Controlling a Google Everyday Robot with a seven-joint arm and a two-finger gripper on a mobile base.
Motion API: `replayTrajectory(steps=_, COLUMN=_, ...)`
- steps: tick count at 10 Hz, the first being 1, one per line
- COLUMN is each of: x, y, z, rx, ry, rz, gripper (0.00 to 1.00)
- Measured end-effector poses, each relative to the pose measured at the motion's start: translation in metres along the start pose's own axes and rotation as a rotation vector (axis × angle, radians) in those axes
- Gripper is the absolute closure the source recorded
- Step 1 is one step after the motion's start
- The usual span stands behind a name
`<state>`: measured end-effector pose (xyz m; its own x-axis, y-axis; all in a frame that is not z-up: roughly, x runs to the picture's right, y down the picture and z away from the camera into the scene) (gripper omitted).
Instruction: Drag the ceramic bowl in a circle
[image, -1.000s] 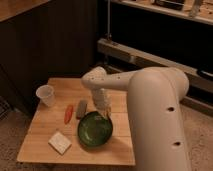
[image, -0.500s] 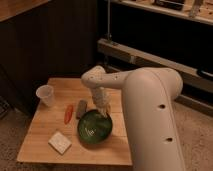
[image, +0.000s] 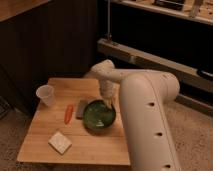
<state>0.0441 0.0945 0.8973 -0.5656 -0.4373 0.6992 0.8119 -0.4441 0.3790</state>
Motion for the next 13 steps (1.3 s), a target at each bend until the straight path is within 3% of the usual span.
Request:
replayTrajectory(steps=4, x=-0.045, y=0.033, z=0.003, rx=0.026, ry=0.022, rz=0.097, gripper=1.00)
replayTrajectory(steps=7, x=-0.100, y=0.075, z=0.018, rx=0.038, ry=0.013, rz=0.215, gripper=1.00)
replayTrajectory(steps=9, x=-0.134, y=0.106, z=0.027, rx=0.041, ry=0.004, rz=0.330, gripper=1.00)
replayTrajectory(steps=11, x=-0.163, y=0.120, z=0.032, rx=0.046, ry=-0.003, rz=0.410, gripper=1.00)
replayTrajectory(steps=13, x=-0.186, y=0.120, z=0.033, rx=0.027, ry=-0.007, rz=0.412, gripper=1.00)
